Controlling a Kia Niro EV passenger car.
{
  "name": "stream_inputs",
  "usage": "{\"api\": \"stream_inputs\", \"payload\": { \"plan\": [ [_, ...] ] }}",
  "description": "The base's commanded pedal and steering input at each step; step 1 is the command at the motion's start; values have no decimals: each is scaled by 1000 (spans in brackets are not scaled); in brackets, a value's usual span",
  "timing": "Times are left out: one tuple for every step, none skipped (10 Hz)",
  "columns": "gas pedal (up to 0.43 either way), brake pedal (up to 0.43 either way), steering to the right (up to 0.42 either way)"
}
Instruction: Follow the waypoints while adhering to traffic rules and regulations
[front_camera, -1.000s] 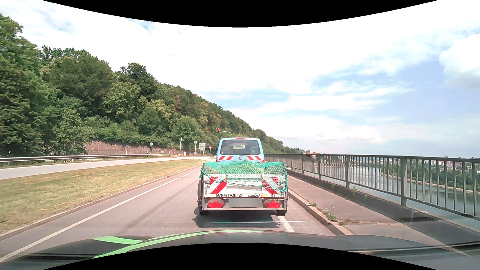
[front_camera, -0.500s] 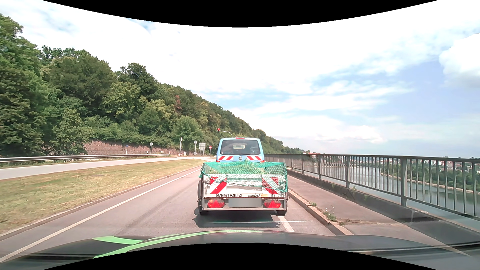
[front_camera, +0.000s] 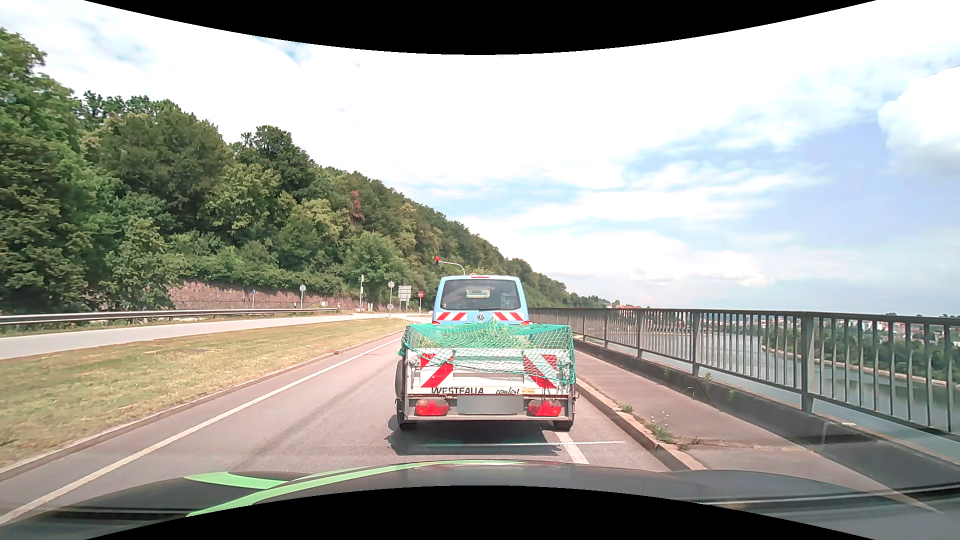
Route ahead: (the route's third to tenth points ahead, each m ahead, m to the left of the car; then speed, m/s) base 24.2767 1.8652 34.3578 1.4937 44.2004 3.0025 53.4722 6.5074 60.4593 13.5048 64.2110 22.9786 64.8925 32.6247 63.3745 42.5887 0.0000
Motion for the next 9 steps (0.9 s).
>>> {"api": "stream_inputs", "payload": {
  "plan": [
    [0, 305, -3],
    [0, 305, -3],
    [0, 305, -3],
    [0, 305, -3],
    [0, 305, -3],
    [0, 305, -3],
    [0, 305, -3],
    [0, 305, -3],
    [0, 305, -3]
  ]
}}
